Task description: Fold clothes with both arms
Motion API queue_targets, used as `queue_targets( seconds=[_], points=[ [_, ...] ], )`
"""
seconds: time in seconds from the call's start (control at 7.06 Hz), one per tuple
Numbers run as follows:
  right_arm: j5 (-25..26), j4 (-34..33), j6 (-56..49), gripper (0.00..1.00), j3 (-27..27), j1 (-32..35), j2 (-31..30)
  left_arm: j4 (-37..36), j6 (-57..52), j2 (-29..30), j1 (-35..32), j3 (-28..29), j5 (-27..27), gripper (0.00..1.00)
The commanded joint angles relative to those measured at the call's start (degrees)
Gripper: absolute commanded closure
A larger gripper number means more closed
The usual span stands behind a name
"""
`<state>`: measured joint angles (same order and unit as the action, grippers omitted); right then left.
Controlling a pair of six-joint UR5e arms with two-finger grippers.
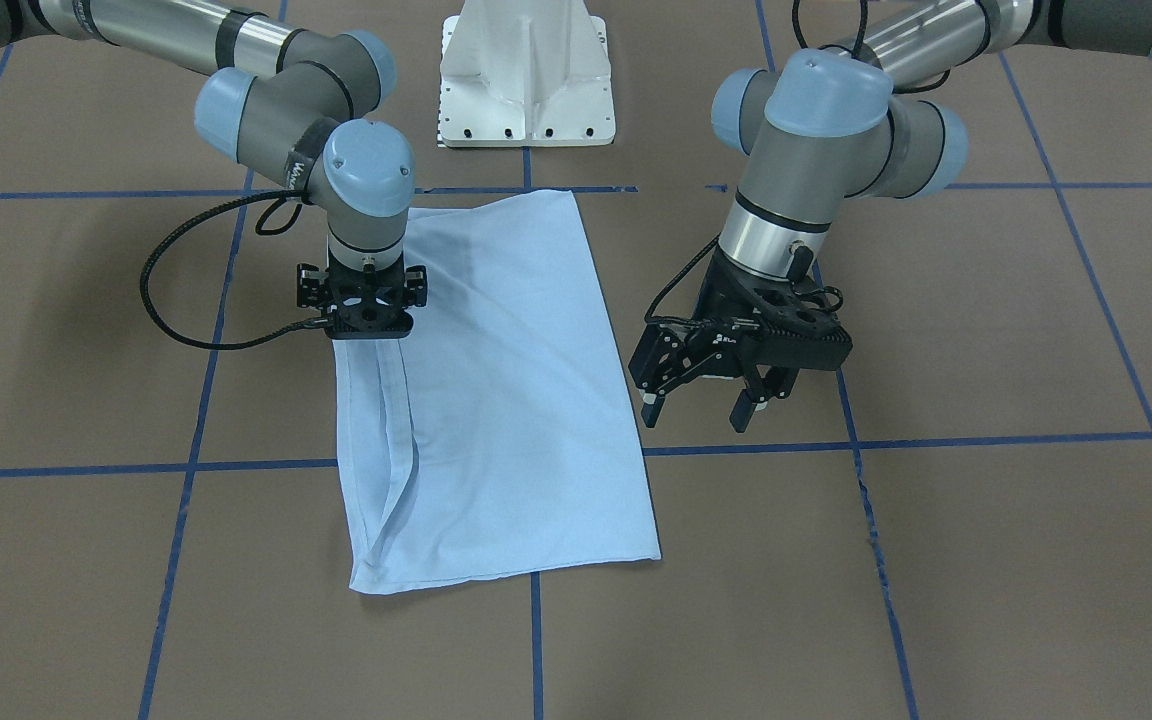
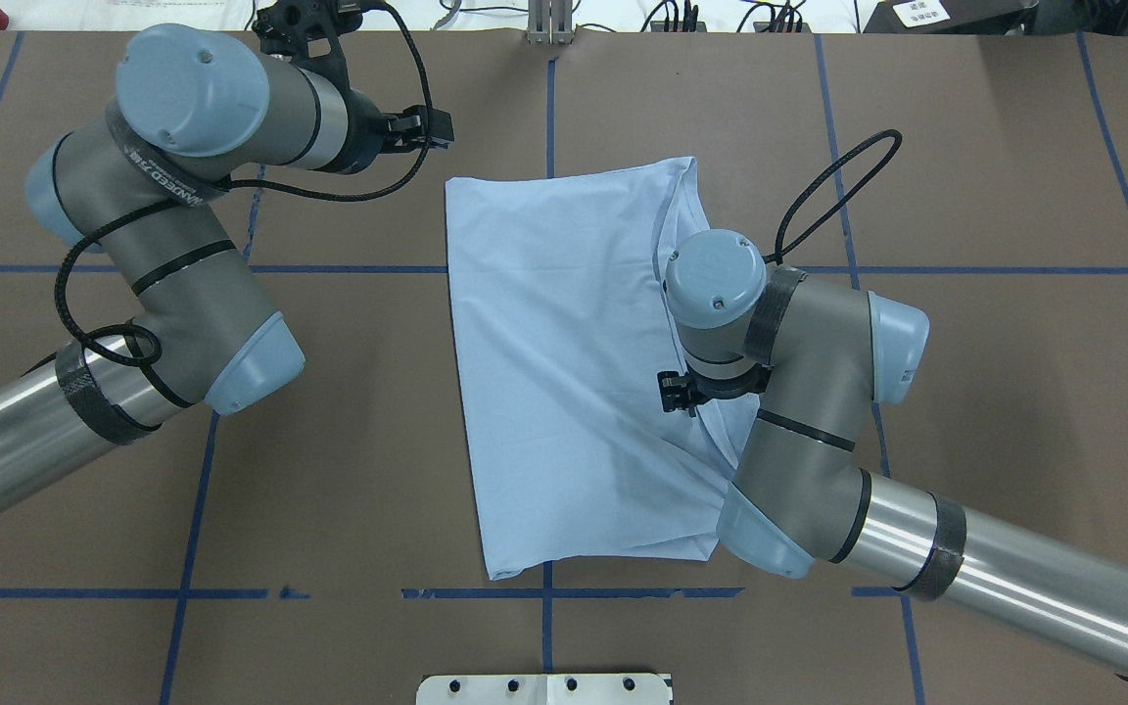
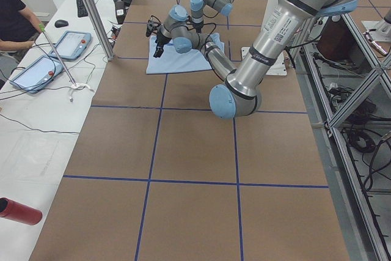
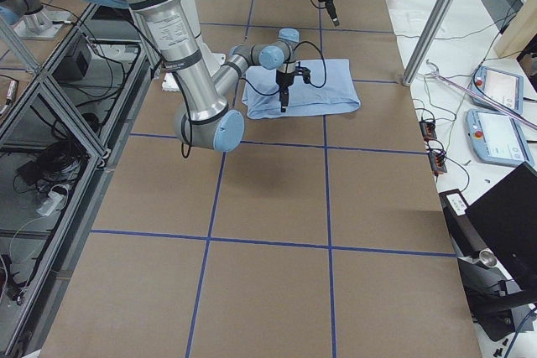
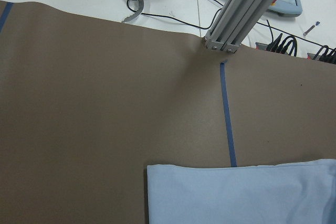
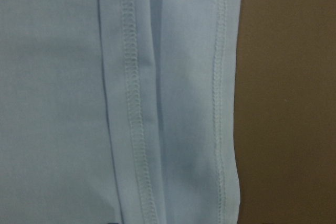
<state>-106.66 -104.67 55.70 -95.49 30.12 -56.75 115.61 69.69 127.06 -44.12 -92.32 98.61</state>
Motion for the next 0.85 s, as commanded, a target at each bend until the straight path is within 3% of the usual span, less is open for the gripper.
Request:
queue_targets(
  seconds=[0.0,0.71],
  points=[
    [-0.12,-1.94,-0.85,0.07,-0.75,-0.06,-0.20,0.14,0.00,-0.06,0.09,0.04,0.00,0.00],
    [-0.56,-1.50,-0.85,0.06,-0.05,-0.50,0.06,0.22,-0.08,0.03,0.18,0.04,-0.08,0.00]
  ],
)
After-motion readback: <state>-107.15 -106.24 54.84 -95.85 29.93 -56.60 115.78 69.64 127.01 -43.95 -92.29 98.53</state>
